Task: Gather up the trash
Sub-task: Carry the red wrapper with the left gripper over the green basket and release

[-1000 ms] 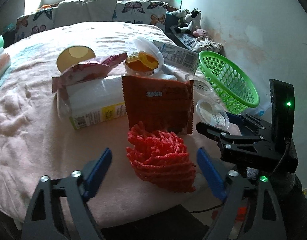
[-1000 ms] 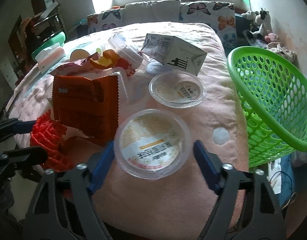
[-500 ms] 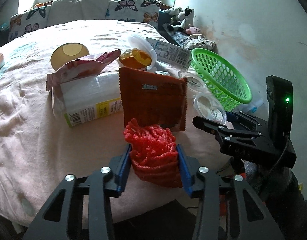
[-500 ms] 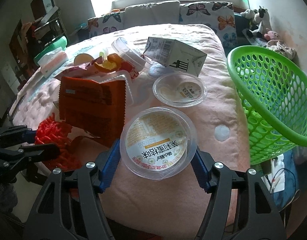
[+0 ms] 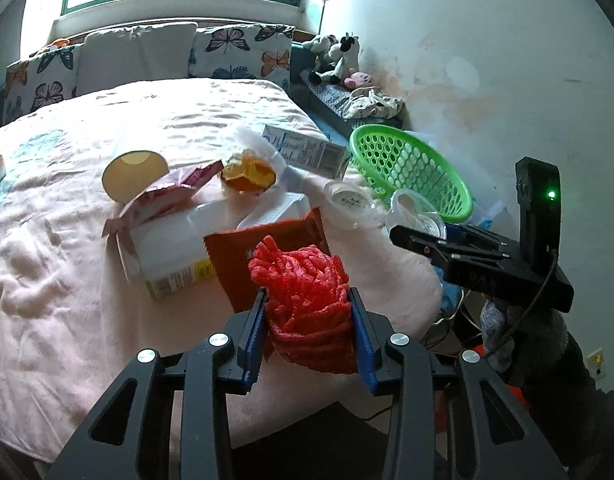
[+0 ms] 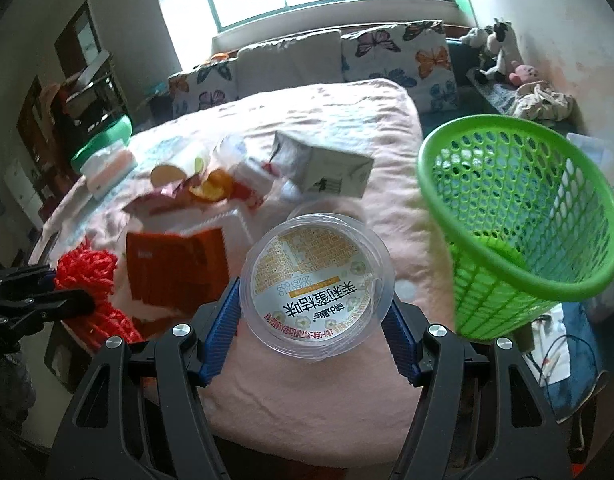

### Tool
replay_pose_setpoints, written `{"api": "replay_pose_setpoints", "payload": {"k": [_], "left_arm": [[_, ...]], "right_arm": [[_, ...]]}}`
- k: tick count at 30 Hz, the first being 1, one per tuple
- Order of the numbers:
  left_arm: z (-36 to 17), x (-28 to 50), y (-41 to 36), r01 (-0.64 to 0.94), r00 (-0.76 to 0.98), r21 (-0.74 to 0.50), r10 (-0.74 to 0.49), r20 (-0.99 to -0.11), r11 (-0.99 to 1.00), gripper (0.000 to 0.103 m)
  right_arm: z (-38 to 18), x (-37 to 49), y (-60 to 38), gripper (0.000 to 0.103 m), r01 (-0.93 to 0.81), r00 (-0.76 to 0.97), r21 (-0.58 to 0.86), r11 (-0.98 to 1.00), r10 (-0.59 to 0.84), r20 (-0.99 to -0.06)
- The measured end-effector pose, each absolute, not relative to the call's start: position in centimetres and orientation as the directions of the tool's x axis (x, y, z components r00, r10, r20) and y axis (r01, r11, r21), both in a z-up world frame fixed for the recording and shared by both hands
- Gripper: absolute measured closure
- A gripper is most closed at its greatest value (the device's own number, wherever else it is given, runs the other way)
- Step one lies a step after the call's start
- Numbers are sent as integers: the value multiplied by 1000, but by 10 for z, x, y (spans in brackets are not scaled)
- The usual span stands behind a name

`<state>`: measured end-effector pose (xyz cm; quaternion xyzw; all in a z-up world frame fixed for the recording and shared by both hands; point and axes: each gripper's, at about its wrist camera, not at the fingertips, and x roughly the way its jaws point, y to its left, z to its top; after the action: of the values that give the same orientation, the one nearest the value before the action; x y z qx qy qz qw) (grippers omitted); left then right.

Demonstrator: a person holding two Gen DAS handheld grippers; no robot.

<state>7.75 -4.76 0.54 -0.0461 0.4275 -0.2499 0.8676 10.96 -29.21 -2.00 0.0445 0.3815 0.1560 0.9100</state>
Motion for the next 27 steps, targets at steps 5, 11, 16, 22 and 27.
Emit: {"api": "replay_pose_setpoints", "payload": {"k": [5, 11, 16, 22, 27], "left_arm": [[21, 87, -56, 427, 514, -291, -494, -701, 856, 66], [47, 121, -90, 482, 526, -277, -527, -667, 831, 66], [64, 155, -128, 543, 513, -268, -567, -645, 796, 66], [71, 201, -186, 580, 513, -212, -554, -655, 787, 66], [66, 234, -221, 583, 493, -214, -550, -674, 784, 66]], "right_arm": [[-7, 117, -317, 37, -190, 707, 188, 963, 268, -654], [-6, 135, -364, 37, -69, 740, 174, 982, 168, -651], [-19, 156, -403, 37, 18, 724, 198, 980, 124, -679], [-39, 174, -427, 36, 67, 698, 205, 976, 101, -709], [-47, 181, -435, 28, 96, 691, 206, 974, 84, -718]]}}
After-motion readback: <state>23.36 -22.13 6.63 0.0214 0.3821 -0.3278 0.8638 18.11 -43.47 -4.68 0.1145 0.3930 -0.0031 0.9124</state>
